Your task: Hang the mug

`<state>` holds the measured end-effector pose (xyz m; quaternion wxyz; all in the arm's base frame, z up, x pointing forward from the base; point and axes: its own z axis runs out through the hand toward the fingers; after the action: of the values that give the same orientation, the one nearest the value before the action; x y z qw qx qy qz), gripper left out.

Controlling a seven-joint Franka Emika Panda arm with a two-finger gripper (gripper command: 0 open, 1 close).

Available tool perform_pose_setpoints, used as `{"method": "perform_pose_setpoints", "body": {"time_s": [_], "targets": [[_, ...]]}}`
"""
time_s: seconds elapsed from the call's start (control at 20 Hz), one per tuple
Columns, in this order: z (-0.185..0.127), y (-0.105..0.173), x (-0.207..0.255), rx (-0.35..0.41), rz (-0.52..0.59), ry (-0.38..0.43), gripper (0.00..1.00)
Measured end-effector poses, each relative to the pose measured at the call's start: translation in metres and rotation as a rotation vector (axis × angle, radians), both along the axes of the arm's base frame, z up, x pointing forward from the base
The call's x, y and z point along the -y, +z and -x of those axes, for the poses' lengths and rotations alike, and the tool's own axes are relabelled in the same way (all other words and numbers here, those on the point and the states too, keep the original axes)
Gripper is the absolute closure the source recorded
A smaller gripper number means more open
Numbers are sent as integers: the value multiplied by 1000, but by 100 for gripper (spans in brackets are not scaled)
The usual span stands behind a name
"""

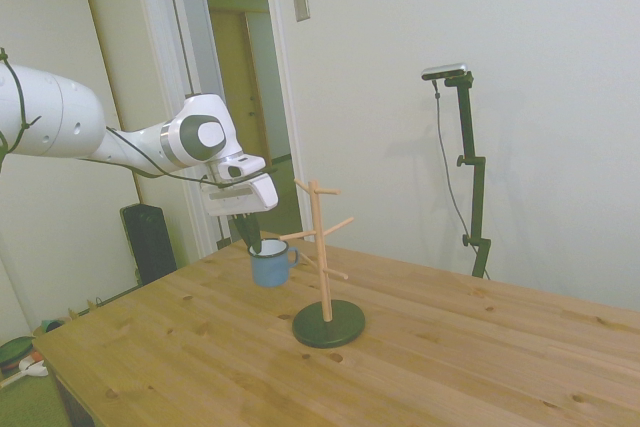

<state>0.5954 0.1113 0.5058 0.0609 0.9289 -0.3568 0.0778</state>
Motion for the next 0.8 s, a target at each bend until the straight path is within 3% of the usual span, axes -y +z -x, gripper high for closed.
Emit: {"method": "perform_pose_setpoints", "body": {"time_s": [0.8], "targets": [[-3, -12, 25, -22, 6, -31, 100]]}}
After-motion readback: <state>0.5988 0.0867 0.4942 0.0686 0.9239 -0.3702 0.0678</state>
